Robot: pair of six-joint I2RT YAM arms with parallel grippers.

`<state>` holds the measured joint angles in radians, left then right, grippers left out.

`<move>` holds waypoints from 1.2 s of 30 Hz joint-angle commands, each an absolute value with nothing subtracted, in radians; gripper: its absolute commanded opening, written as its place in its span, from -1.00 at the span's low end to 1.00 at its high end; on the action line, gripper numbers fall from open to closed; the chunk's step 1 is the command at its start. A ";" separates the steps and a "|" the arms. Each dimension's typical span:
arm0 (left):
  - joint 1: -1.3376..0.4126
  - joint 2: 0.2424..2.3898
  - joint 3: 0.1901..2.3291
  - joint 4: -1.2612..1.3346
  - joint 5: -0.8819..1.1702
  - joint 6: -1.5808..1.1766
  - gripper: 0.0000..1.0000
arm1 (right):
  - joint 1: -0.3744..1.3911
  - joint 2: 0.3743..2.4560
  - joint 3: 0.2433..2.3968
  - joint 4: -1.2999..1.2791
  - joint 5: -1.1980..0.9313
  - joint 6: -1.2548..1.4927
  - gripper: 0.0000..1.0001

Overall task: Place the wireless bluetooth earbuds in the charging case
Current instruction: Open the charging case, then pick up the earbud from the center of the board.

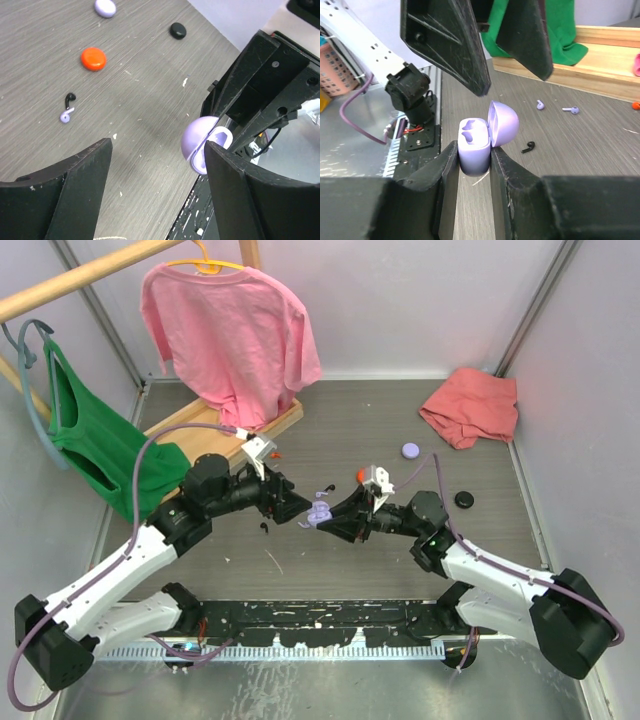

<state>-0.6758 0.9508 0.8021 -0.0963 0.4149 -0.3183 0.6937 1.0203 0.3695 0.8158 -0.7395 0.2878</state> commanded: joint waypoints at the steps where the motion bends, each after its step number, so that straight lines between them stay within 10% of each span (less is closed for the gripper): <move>1: -0.672 0.893 0.852 -0.183 0.304 -0.351 0.53 | 0.698 0.982 0.316 0.916 -0.605 0.209 -0.98; 4: -0.672 0.877 0.851 -0.269 0.218 -0.391 0.54 | 0.699 0.969 0.271 0.949 -0.523 0.179 -0.98; 6: -0.672 0.877 0.854 -0.329 0.185 -0.408 0.97 | 0.699 0.963 0.248 0.967 -0.480 0.169 -0.98; 19: -0.672 1.064 0.949 -0.657 0.041 -0.365 0.96 | 0.699 0.933 0.113 1.073 -0.286 0.122 -0.98; 36: -0.805 1.449 1.029 -0.449 -0.005 -0.218 1.00 | 0.698 0.883 0.002 1.154 0.022 0.131 -0.98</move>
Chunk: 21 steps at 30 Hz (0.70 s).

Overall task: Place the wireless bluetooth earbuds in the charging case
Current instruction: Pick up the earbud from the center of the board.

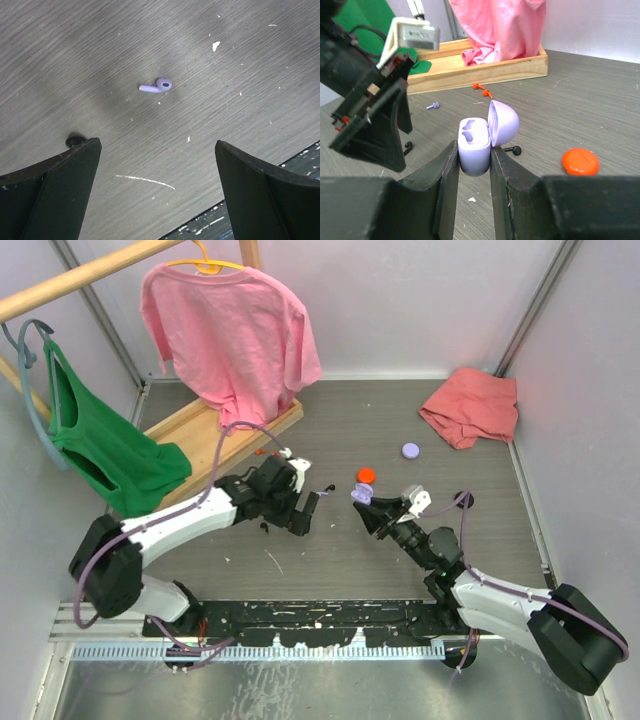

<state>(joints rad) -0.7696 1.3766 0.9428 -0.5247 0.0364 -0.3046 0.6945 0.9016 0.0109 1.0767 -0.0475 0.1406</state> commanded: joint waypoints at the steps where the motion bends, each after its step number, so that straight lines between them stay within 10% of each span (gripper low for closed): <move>1: -0.813 1.477 1.046 -0.447 -0.009 -0.206 0.98 | 0.699 0.882 0.002 1.152 0.025 0.131 -0.98; 21: -0.825 1.777 1.195 -0.464 0.080 -0.164 0.54 | 0.699 0.902 0.010 1.127 0.070 0.119 -0.98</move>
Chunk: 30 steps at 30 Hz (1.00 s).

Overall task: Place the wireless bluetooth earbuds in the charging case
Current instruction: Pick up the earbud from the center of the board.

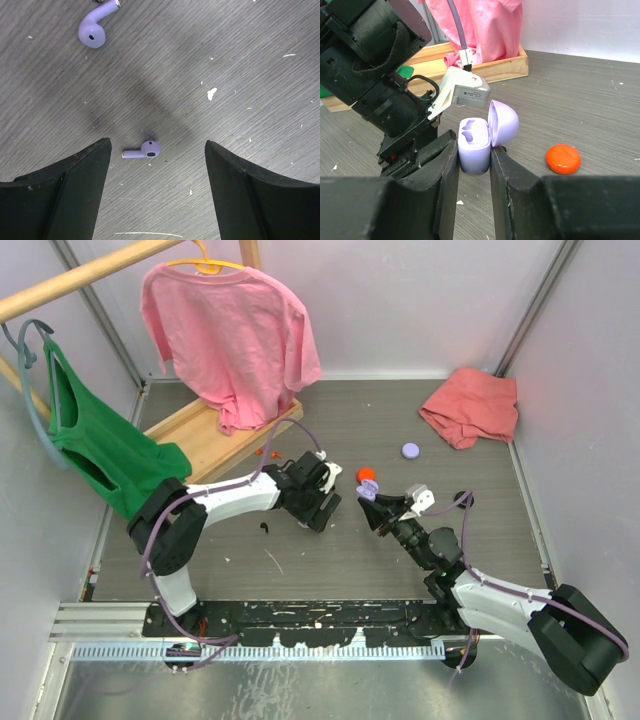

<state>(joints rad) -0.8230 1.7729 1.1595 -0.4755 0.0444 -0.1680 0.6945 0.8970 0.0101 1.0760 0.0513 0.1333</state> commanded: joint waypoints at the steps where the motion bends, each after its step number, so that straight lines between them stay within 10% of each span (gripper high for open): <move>1: -0.825 1.780 1.192 -0.467 0.084 -0.168 0.54 | 0.699 0.903 0.011 1.125 0.070 0.119 -0.98; 30: -0.848 1.741 1.130 -0.554 0.061 -0.331 0.11 | 0.699 0.902 0.014 1.113 0.074 0.123 -0.98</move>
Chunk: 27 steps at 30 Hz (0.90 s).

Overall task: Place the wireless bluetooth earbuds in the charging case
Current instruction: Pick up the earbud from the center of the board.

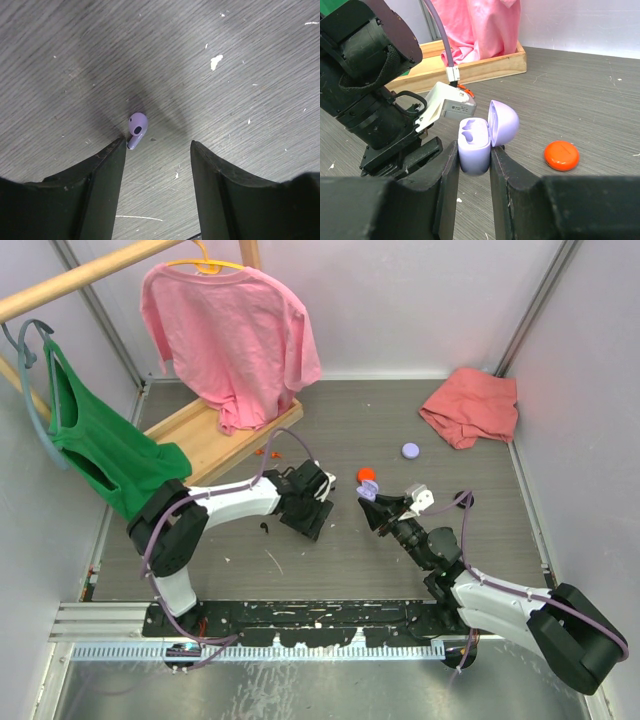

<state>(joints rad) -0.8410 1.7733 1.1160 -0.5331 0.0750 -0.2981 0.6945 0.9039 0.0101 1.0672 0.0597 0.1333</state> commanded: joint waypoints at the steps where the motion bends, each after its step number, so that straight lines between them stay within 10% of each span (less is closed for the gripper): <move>1: -0.848 1.742 1.135 -0.557 0.057 -0.335 0.07 | 0.698 0.902 0.014 1.113 0.074 0.122 -0.98; 27: -0.861 1.885 1.345 -0.716 -0.026 -0.282 -0.20 | 0.699 0.879 0.017 1.089 0.086 0.121 -0.98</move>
<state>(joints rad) -0.8577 1.8801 1.3029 -0.6788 -0.0235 -0.3031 0.6945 0.9020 0.0101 1.0599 0.0669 0.1333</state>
